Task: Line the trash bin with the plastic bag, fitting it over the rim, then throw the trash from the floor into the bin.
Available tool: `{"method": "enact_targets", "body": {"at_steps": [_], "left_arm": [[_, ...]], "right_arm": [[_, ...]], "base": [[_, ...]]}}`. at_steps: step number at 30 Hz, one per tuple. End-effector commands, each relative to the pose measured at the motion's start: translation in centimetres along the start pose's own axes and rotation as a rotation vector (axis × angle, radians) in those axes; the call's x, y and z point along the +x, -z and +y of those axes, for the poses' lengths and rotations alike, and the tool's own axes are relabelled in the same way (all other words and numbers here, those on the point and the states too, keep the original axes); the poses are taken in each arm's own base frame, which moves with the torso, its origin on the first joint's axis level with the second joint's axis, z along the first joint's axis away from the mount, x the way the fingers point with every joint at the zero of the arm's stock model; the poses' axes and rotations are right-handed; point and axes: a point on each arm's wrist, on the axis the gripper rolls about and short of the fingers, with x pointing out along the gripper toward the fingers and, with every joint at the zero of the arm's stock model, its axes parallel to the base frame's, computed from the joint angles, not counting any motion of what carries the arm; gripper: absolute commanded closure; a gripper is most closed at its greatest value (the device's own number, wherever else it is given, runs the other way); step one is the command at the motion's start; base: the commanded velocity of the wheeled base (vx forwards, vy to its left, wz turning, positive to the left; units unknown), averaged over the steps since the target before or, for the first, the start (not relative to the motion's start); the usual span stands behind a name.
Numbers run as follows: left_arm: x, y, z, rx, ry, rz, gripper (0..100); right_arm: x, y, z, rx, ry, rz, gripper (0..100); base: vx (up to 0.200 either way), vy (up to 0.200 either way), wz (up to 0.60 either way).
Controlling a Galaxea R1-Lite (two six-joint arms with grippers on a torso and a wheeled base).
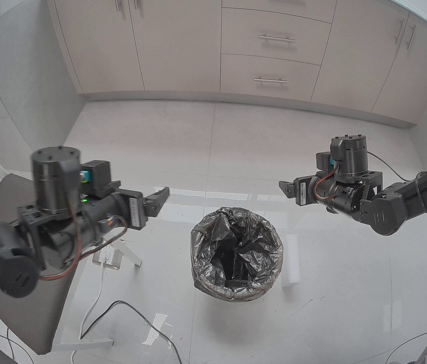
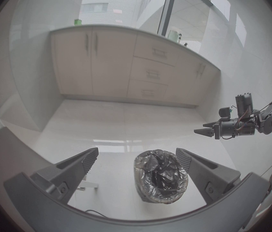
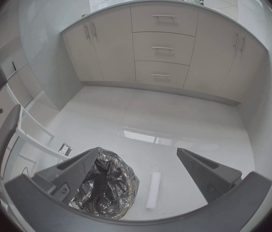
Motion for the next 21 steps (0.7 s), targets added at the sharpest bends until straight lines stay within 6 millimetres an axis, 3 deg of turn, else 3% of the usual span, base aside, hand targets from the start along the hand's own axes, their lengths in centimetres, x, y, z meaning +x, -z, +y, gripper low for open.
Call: {"method": "enact_targets", "body": {"at_steps": [1, 2, 5, 11, 14, 16, 17, 21], "left_arm": [[-10.9, -0.9, 4.3, 0.005, -0.173, -0.176, 0], [-13.1, -0.6, 5.6, 0.024, -0.267, -0.199, 0], [-16.3, -0.4, 6.8, 0.038, -0.368, -0.231, 0], [-21.7, 0.8, 6.6, 0.026, -0.437, -0.259, 0], [-24.5, 3.4, 6.3, 0.021, -0.462, -0.231, 0], [-25.2, 4.2, 6.2, 0.021, -0.47, -0.226, 0], [-26.6, 6.4, 5.9, 0.011, -0.504, -0.216, 0], [-27.9, 9.7, 5.6, 0.006, -0.533, -0.234, 0]], "right_arm": [[-1.2, -2.7, -2.0, 0.046, 0.055, -0.077, 0], [-0.6, -2.9, -2.4, 0.052, 0.069, -0.083, 0], [0.1, -2.8, -2.6, 0.055, 0.075, -0.082, 0], [0.8, -2.0, -2.6, 0.057, 0.071, -0.064, 0], [1.2, -1.8, -2.5, 0.059, 0.071, -0.06, 0], [1.4, -1.7, -2.6, 0.061, 0.073, -0.058, 0], [1.8, -1.7, -2.9, 0.066, 0.081, -0.061, 0], [3.0, -1.8, -3.1, 0.07, 0.091, -0.067, 0]], "base": [[0.0, 0.0, 0.0], [0.0, 0.0, 0.0], [0.0, 0.0, 0.0], [0.0, 0.0, 0.0], [0.0, 0.0, 0.0], [0.0, 0.0, 0.0], [0.0, 0.0, 0.0], [0.0, 0.0, 0.0]]}}
